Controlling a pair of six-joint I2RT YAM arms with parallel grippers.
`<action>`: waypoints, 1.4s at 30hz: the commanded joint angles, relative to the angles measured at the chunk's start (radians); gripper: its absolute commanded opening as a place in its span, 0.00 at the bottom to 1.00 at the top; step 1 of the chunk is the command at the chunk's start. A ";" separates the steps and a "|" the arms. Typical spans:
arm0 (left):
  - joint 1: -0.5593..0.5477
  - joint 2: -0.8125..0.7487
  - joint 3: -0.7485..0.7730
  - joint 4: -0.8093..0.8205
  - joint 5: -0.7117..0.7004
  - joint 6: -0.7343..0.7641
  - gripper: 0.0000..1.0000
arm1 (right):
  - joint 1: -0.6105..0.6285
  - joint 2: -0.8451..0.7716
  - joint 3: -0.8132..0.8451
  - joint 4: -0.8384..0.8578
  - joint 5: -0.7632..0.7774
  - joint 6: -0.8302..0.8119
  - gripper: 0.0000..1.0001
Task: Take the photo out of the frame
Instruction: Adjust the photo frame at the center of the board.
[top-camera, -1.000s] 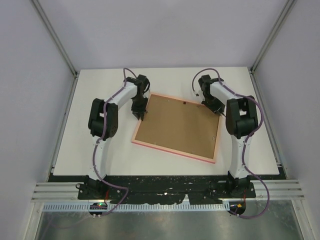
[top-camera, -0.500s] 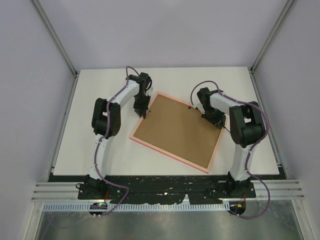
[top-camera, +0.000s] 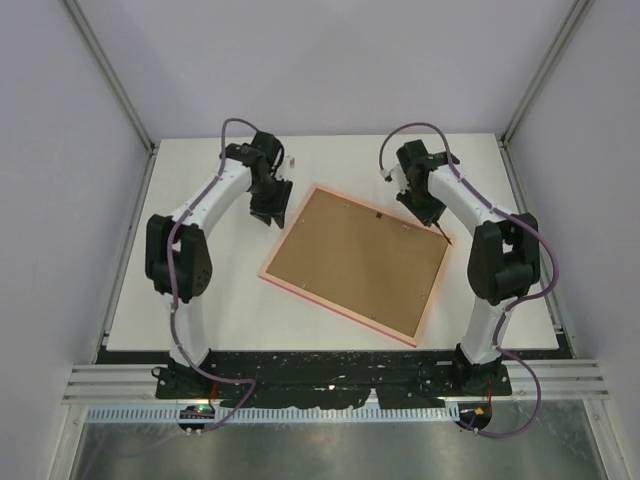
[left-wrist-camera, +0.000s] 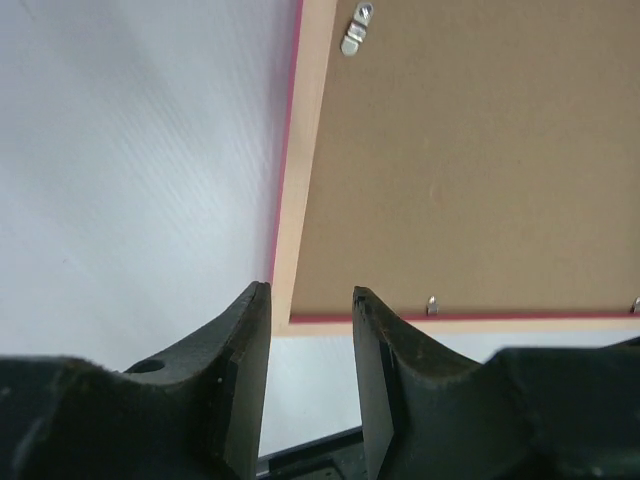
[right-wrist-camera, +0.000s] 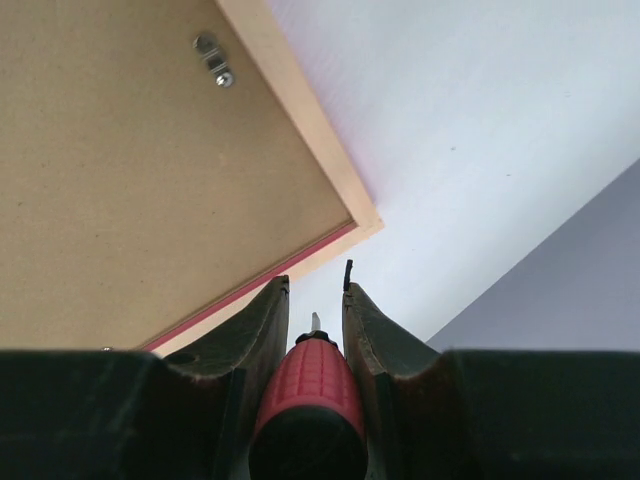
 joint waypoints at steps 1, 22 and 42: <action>0.003 -0.177 -0.119 0.013 0.028 0.165 0.41 | -0.046 -0.024 0.089 -0.024 0.008 -0.006 0.08; -0.175 -0.303 -0.588 0.133 -0.194 0.302 0.37 | -0.152 0.210 0.209 0.021 0.071 -0.022 0.08; -0.298 -0.226 -0.568 0.142 -0.296 0.301 0.38 | -0.156 0.284 0.193 0.049 0.143 -0.049 0.08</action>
